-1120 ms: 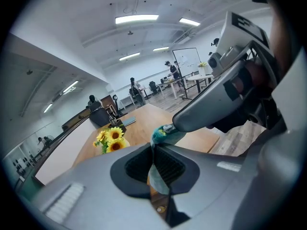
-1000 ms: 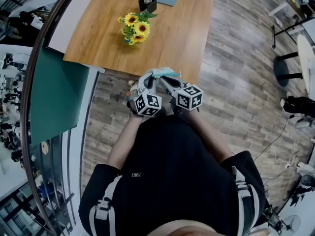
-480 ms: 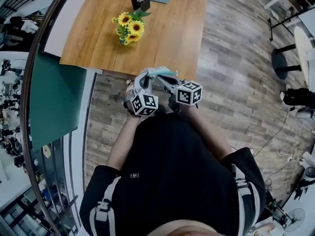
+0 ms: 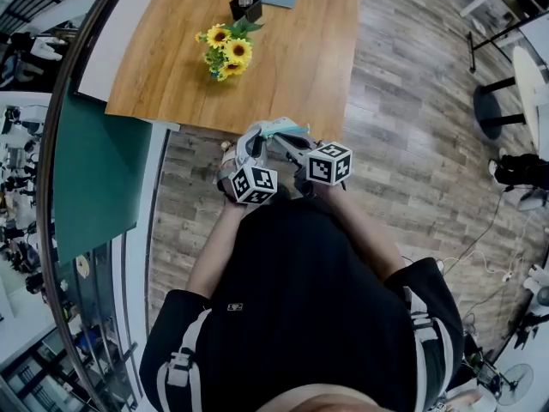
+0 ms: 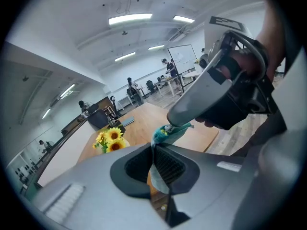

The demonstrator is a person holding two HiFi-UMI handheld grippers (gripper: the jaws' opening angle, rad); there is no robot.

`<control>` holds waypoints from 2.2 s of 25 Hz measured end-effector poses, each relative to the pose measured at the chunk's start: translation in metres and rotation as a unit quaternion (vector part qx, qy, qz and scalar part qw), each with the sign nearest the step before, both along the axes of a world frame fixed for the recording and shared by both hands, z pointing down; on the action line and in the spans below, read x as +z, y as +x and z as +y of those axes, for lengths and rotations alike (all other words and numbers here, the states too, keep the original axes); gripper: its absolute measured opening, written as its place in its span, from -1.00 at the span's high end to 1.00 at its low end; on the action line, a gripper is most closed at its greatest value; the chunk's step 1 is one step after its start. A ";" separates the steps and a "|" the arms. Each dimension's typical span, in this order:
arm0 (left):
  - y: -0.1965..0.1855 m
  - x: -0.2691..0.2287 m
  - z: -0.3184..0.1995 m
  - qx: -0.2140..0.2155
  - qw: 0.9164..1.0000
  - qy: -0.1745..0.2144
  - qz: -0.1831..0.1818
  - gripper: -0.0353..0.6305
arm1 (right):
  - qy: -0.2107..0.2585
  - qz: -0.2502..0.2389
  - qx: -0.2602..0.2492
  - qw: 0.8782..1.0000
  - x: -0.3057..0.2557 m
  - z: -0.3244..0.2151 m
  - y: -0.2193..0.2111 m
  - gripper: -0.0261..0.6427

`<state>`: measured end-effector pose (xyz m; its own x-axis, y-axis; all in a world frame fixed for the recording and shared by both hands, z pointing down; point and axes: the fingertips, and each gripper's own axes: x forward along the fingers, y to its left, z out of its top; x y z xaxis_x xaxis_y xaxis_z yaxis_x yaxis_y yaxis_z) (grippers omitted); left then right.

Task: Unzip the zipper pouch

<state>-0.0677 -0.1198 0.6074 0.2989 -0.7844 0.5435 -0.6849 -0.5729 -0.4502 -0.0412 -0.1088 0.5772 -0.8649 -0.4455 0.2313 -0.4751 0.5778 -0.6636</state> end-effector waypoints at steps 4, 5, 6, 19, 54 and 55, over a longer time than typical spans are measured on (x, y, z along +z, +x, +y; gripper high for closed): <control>0.001 0.001 0.003 0.003 1.000 -0.008 0.006 0.86 | 0.010 0.021 0.009 1.000 0.001 -0.001 0.005 0.90; 0.001 0.003 0.004 0.004 1.000 -0.011 0.007 0.86 | 0.012 0.026 0.011 1.000 0.003 -0.003 0.006 0.90; 0.002 0.005 0.005 0.007 1.000 -0.015 0.009 0.86 | 0.012 0.031 0.013 0.999 0.004 -0.004 0.007 0.90; 0.024 0.013 0.025 0.073 0.996 -0.041 0.040 0.87 | 0.044 0.100 0.027 0.994 0.012 -0.013 0.034 0.90; 0.046 -0.009 0.036 0.104 0.992 -0.026 0.069 0.87 | 0.086 0.143 0.056 0.984 0.013 -0.026 0.070 0.89; 0.046 -0.010 0.035 0.104 0.992 -0.025 0.069 0.87 | 0.087 0.143 0.057 0.984 0.013 -0.027 0.071 0.89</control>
<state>-0.0218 -0.0845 0.5976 0.5267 -0.6702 0.5229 -0.6024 -0.7283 -0.3267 0.0297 -0.1358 0.5897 -0.7178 -0.5902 0.3694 -0.6962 0.6028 -0.3898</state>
